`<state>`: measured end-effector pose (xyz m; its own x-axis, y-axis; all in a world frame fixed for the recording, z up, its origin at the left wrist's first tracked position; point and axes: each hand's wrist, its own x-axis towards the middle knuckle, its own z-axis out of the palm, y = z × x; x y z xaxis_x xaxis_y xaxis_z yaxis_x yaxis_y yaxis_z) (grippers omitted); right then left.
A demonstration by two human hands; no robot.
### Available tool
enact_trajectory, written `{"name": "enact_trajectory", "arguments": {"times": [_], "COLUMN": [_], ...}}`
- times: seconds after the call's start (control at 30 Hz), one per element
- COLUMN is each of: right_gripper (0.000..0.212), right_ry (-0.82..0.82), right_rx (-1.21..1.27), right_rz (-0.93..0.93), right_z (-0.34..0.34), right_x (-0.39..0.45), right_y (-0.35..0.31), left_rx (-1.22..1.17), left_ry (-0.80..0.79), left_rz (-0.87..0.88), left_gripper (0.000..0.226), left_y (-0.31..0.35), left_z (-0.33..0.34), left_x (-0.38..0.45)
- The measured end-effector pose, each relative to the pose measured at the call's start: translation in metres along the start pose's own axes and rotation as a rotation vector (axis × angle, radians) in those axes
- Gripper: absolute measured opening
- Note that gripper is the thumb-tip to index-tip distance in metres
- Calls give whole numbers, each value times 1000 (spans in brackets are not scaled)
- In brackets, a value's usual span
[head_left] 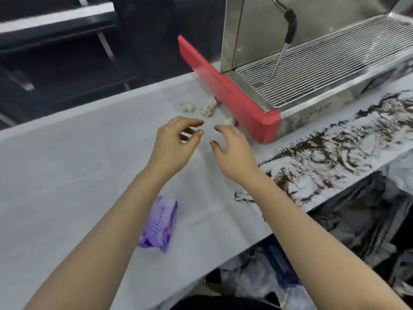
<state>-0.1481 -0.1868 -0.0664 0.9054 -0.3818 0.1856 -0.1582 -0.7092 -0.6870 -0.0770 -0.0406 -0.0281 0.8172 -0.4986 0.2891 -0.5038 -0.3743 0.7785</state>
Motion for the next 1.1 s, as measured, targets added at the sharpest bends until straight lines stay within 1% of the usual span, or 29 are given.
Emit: {"name": "enact_trajectory", "arguments": {"times": [0.1, 0.23, 0.27, 0.37, 0.47, 0.53, 0.6, 0.7, 0.83, 0.9, 1.0, 1.03, 1.1], "right_gripper": [58, 64, 65, 65, 59, 51, 43, 39, 39, 37, 31, 29, 28], "right_ry": [-77, -112, -114, -79, 7, 25, 17, -22, -45, -66, -37, -16, 39], "right_rx": [-168, -367, -414, -518, -532, -529, -511, -469, -340, -295, -190, -149, -64], "right_rz": [118, 235, 259, 294, 274, 231, 186, 94, 16, -21, -43, -38, -28], "right_z": [24, 46, 50, 62, 68, 70, 67, 61, 55, 50, 37, 32, 19], "right_x": [35, 63, 67, 77, 84, 86, 85, 75, 50, 34, 7, -3, -23], "right_y": [4, 9, 10, 17, 22, 24, 24, 25, 28, 29, 27, 27, 26], "left_rx": [96, 274, 304, 333, 353, 364, 374, 389, 418, 413, 358, 338, 291], "left_ry": [-67, -204, -241, -312, -308, -282, -260, -246, -278, -306, -285, -264, -223], "left_rz": [14, 19, 21, 11, -10, 13, 43, 83, 33, -13, -119, -150, -186], "left_gripper": [29, 42, 42, 32, 32, 31, 27, 19, 13, 27, 61, 67, 73], "left_y": [-29, -63, -70, -90, -104, -110, -112, -114, -103, -92, -71, -64, -48], "left_z": [2, 23, 30, 56, 76, 84, 86, 80, 59, 49, 36, 33, 31], "left_x": [50, 109, 120, 143, 154, 159, 158, 145, 105, 84, 56, 48, 32]}}
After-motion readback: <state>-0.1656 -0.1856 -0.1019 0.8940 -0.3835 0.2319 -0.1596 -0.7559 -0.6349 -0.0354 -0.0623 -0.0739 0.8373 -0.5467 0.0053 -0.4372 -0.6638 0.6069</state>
